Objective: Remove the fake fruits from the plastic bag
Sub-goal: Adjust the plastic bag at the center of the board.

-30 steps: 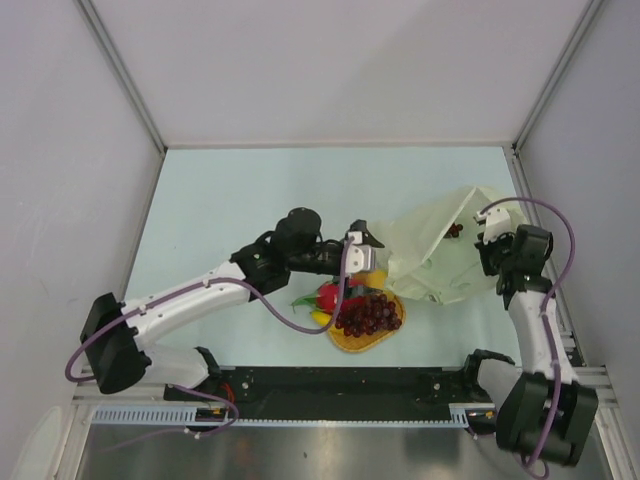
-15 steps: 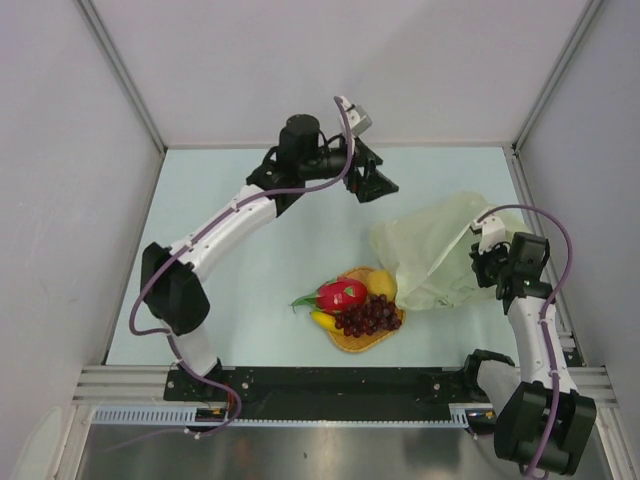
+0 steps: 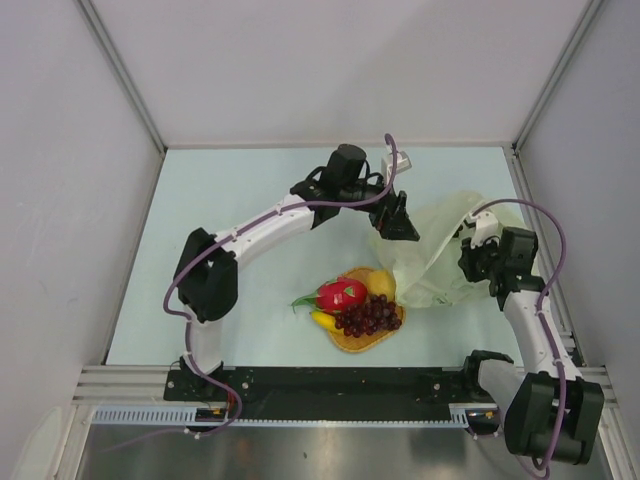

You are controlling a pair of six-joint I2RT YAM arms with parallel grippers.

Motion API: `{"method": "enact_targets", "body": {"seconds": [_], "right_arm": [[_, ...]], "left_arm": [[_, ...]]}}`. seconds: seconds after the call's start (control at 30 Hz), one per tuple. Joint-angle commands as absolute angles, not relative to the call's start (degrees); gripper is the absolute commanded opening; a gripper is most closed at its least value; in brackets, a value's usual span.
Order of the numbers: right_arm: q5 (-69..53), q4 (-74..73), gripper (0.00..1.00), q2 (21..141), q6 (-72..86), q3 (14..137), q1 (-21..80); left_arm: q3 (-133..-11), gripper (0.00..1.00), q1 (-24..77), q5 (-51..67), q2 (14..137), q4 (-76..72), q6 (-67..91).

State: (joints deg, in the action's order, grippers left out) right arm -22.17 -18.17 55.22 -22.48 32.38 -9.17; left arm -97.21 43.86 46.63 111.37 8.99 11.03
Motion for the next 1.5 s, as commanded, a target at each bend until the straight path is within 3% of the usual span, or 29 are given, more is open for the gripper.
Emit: {"method": "enact_targets", "body": {"seconds": [0.0,0.23,0.7,0.8,0.87,0.9,0.97,1.0,1.17,1.33,1.47], "right_arm": [[-20.83,-13.36,0.16,56.86,-18.02,36.29,-6.69],[-20.13,-12.13,0.18,57.39,-16.08,36.39,-6.24],[-17.42,-12.92,0.18,60.29,-18.96,36.04,-6.41],[-16.70,-15.46,0.15,61.34,-23.63,35.42,-8.51],[-15.83,-16.79,0.14,62.31,-27.85,34.63,-9.66],[-14.86,-16.87,0.14,63.01,-28.99,34.28,-10.36],[-14.24,-17.31,0.12,63.81,-33.03,33.23,-11.95],[-13.54,-18.10,0.12,64.24,-34.35,32.87,-12.21],[-14.06,-29.07,0.07,62.24,-43.39,32.34,-13.09],[-18.36,-55.50,0.04,51.43,-54.12,37.60,-12.83],[-20.30,-64.34,0.01,47.20,-58.27,46.40,-13.01]], "left_arm": [[-99.57,1.00,45.87,51.42,108.37,6.76,13.18],[-106.52,1.00,50.71,43.25,110.65,17.48,7.22],[-104.15,1.00,53.70,12.78,116.98,16.52,5.71],[-102.48,0.83,53.09,11.69,117.95,13.81,6.68],[-102.57,0.58,52.82,14.93,119.43,11.61,6.24],[-102.74,0.37,52.56,16.51,119.88,10.73,6.50],[-103.01,0.19,52.47,21.78,120.58,7.65,7.03],[-103.18,0.03,52.47,23.10,120.50,6.78,8.16],[-105.29,0.00,52.12,35.05,119.62,5.44,11.95],[-111.85,0.00,51.33,52.26,118.92,5.70,20.83],[-115.84,0.00,52.12,54.40,118.74,10.29,16.95]]}}
